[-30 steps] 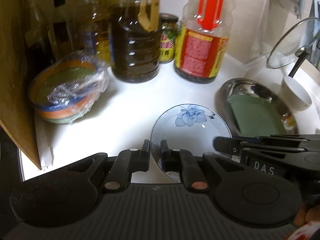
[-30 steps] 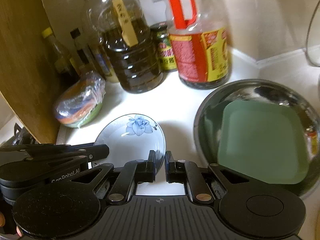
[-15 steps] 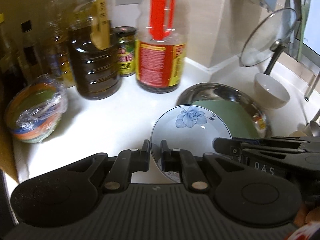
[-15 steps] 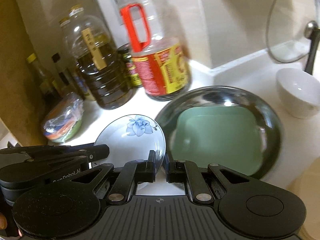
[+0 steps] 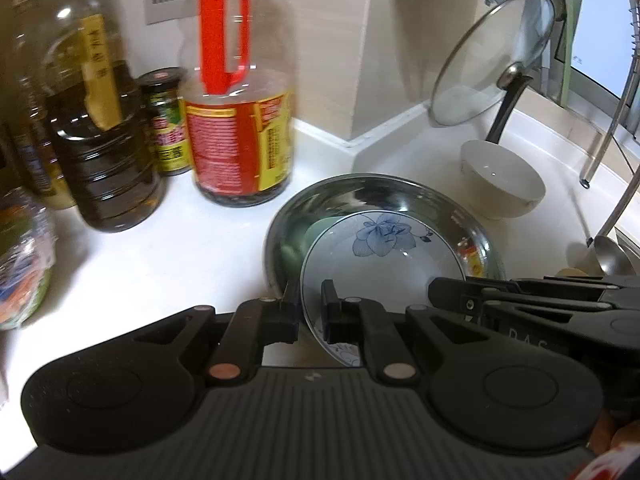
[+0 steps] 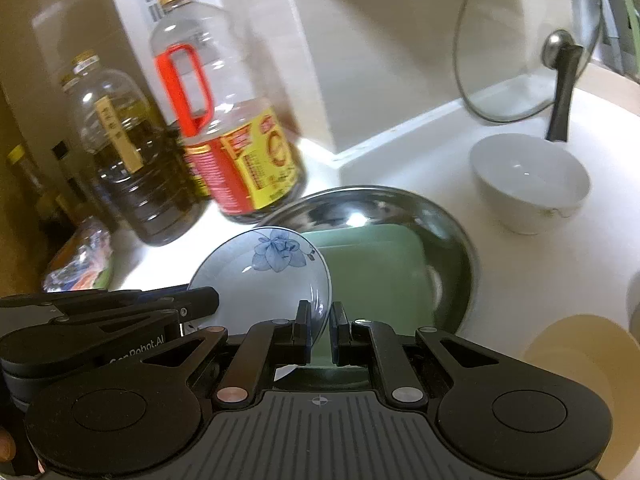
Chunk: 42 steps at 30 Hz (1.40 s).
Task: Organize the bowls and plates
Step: 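Lift the saucer with both grippers and carry it over the steel basin, then lower the saucer onto the green plate and open both grippers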
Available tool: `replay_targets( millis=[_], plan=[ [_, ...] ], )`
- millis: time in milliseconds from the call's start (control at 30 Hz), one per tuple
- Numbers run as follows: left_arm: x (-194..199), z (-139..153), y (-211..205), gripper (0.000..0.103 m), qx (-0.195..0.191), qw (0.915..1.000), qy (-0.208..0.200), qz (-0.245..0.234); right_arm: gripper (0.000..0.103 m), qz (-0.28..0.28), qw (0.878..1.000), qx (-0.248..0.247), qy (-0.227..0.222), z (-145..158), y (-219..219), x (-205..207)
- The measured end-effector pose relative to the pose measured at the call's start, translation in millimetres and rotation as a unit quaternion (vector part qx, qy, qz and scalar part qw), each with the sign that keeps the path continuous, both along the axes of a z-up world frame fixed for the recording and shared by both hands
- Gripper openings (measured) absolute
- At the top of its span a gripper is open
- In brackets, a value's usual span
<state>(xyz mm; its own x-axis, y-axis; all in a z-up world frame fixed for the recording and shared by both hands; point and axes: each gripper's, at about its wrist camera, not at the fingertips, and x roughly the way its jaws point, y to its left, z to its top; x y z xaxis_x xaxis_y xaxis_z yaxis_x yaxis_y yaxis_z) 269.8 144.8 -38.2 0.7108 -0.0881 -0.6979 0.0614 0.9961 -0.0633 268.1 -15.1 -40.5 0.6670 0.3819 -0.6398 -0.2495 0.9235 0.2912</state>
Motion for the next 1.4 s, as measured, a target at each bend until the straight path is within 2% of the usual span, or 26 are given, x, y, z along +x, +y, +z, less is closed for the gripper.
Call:
replay_targets(
  millis=[533, 1400],
  plan=[
    [41, -18, -26, 0.009, 0.001, 0.9994, 0.024, -0.026, 0.009, -0.04, 0.999, -0.012, 0.025, -18, -24, 29],
    [69, -43, -23, 0.009, -0.009, 0.9979, 0.057, -0.028, 0.01, -0.053, 0.997, -0.022, 0.054, -40, -22, 58]
  ],
)
